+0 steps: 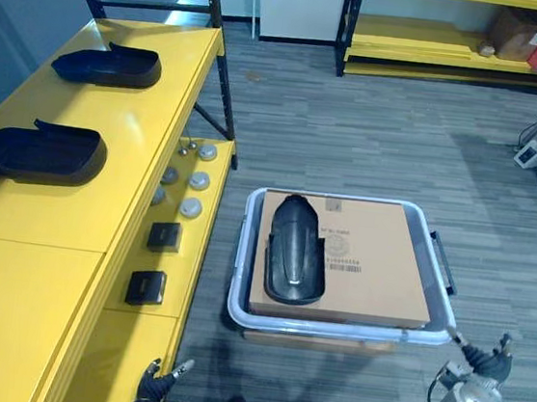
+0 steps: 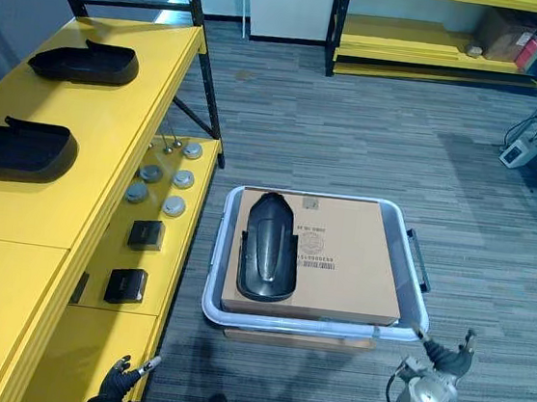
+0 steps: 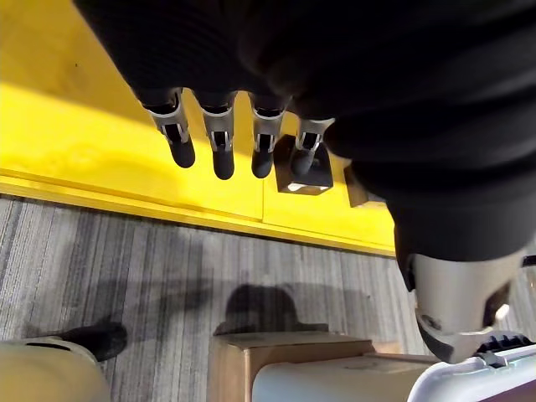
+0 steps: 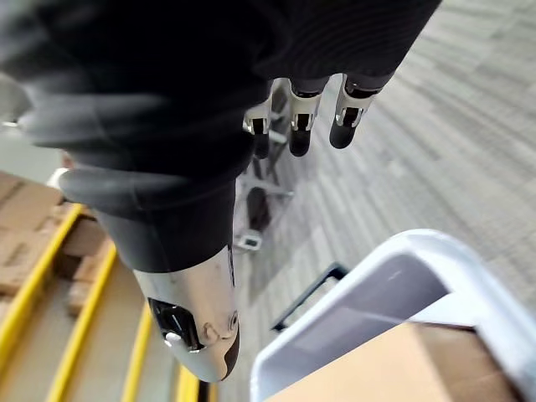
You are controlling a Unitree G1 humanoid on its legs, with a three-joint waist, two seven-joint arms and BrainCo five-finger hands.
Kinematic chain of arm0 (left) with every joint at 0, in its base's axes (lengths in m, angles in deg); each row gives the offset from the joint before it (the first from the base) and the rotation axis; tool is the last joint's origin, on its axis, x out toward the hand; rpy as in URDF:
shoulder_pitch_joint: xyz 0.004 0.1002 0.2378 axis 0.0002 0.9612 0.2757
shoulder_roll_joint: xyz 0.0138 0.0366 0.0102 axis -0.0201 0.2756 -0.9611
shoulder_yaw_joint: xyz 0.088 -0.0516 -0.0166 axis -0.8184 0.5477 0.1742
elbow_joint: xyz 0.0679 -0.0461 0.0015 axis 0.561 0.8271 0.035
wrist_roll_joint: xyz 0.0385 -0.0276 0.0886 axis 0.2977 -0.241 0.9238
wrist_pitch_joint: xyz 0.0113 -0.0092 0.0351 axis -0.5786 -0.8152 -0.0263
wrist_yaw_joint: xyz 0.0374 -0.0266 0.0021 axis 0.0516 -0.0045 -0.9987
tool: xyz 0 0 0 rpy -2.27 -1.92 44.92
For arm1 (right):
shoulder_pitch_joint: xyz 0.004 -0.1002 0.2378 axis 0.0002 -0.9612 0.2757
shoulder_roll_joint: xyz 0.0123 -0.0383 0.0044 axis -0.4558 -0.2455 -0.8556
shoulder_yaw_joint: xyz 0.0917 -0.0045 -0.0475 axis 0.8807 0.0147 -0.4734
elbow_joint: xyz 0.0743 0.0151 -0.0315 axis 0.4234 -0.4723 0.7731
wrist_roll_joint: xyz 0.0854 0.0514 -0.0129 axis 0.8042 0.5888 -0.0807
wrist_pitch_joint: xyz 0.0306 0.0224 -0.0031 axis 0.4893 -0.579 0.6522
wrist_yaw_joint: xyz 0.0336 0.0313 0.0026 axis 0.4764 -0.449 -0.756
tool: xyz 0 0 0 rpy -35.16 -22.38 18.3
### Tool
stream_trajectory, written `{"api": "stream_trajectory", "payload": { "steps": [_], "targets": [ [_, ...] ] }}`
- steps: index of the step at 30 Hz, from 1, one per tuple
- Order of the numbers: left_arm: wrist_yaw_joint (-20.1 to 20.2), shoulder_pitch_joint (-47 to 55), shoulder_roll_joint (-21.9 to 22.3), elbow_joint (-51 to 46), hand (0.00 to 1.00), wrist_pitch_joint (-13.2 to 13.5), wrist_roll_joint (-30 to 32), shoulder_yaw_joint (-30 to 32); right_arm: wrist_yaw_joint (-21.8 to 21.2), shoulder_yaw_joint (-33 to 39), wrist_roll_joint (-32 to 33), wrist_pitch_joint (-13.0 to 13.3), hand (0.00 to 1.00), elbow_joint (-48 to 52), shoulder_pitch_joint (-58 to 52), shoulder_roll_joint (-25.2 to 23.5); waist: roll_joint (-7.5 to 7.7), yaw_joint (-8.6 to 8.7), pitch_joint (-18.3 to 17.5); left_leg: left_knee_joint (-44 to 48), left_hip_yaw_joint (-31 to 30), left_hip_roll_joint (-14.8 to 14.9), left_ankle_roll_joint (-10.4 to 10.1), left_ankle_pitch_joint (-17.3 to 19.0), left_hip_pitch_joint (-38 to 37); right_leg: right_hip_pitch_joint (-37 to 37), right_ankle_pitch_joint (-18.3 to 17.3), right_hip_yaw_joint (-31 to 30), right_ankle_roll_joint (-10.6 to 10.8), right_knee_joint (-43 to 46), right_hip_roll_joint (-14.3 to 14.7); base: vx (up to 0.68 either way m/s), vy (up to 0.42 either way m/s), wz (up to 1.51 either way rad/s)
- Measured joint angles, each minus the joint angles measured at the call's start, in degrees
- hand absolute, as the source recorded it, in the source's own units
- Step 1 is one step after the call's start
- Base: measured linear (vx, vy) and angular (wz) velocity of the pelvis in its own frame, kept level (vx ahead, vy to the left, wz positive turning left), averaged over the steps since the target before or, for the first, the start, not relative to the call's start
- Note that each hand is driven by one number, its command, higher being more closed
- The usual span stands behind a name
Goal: Walk over and take plastic housings, then place them on the shelf
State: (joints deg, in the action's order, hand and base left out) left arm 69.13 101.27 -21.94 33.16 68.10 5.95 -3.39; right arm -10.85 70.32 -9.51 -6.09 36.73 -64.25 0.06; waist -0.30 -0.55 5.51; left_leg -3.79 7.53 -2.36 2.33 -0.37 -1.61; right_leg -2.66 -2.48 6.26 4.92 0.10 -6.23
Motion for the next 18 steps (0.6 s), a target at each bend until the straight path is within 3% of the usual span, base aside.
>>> {"api": "stream_trajectory", "payload": {
  "steps": [5,10,14,16,18],
  "targets": [
    [1.15,0.02,-0.45,-0.02,0.00,0.13,0.02,-0.14,-3.31,-10.01,-4.53,1.77,0.00,5.62,2.33,-0.02,0.84,-0.29,-0.37,-1.62,-1.52,-0.61,-0.11,-1.12,-0.17,0.02,0.20,1.41,0.18,-0.17,-0.23,-0.09,0.012,0.15],
    [1.12,0.32,-1.03,0.00,0.00,0.62,0.10,-0.13,-5.05,-14.68,-12.08,1.81,0.00,1.87,7.67,0.36,1.01,-1.46,-0.10,-1.62,-2.74,-1.69,0.59,-1.58,1.73,1.18,0.71,2.30,1.03,-0.52,-1.10,0.00,0.044,0.13],
    [1.04,0.28,-1.36,-0.11,0.00,0.80,0.12,-0.13,-4.45,-14.74,-16.14,-0.95,0.00,-8.76,14.28,0.49,1.36,-3.45,1.46,-1.57,-4.10,-2.55,1.94,-2.49,3.53,2.04,0.96,3.91,1.41,-0.83,-1.85,0.06,0.028,0.23],
    [0.94,-0.02,-1.40,-0.34,0.00,1.10,0.09,-0.16,-2.94,-14.70,-18.27,-2.31,0.00,-13.57,18.89,0.48,1.22,-3.60,3.29,-1.53,-4.64,-2.80,2.50,-2.95,4.81,2.48,1.38,4.71,1.73,-1.11,-2.08,0.05,0.019,0.24],
    [0.31,-0.18,-1.42,-1.02,0.00,1.21,0.06,-0.22,-0.82,-14.47,-19.27,-3.70,0.00,-17.48,23.59,0.31,1.06,-5.01,5.45,-0.24,-5.38,-3.02,2.55,-2.98,7.41,4.11,2.18,4.97,1.76,-1.29,-2.23,0.05,0.031,0.19]
  ]
}}
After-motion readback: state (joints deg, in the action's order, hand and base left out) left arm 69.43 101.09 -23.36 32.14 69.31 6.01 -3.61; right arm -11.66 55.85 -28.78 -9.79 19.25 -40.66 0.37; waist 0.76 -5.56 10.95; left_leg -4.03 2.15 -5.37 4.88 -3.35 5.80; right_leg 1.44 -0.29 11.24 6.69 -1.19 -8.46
